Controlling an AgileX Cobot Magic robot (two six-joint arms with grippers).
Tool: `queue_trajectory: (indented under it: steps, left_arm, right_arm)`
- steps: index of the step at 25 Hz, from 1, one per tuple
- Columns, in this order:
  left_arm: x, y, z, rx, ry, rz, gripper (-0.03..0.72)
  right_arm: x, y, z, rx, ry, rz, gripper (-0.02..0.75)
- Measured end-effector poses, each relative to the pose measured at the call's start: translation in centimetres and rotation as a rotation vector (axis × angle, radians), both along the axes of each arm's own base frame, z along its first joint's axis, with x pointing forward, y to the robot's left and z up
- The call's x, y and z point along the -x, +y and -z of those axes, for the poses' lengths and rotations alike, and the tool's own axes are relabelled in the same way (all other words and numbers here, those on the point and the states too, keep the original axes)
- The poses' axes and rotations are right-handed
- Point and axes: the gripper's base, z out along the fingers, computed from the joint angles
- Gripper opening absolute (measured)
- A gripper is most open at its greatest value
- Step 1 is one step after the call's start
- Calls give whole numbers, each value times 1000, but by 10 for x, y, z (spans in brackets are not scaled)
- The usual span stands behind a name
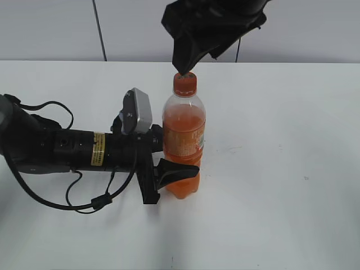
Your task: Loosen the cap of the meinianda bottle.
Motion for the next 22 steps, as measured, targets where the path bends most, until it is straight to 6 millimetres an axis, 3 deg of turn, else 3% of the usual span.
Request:
queue_trajectory:
  steps: [11,14,16,19,22]
  left_arm:
    - [0,0,0,0,0,1,396]
    - [0,0,0,0,0,1,396]
    - [0,0,0,0,0,1,395]
    - [0,0,0,0,0,1,394]
    - [0,0,0,0,0,1,394]
  right_arm:
    - [-13,12,30,41,75,20,459]
    - [-14,13,32,46,78,20,396]
    - [-14,13,32,51,72,6,312]
    - [-14,13,32,70,46,-75,269]
    - [-13,13,32,122,-24,-291,269]
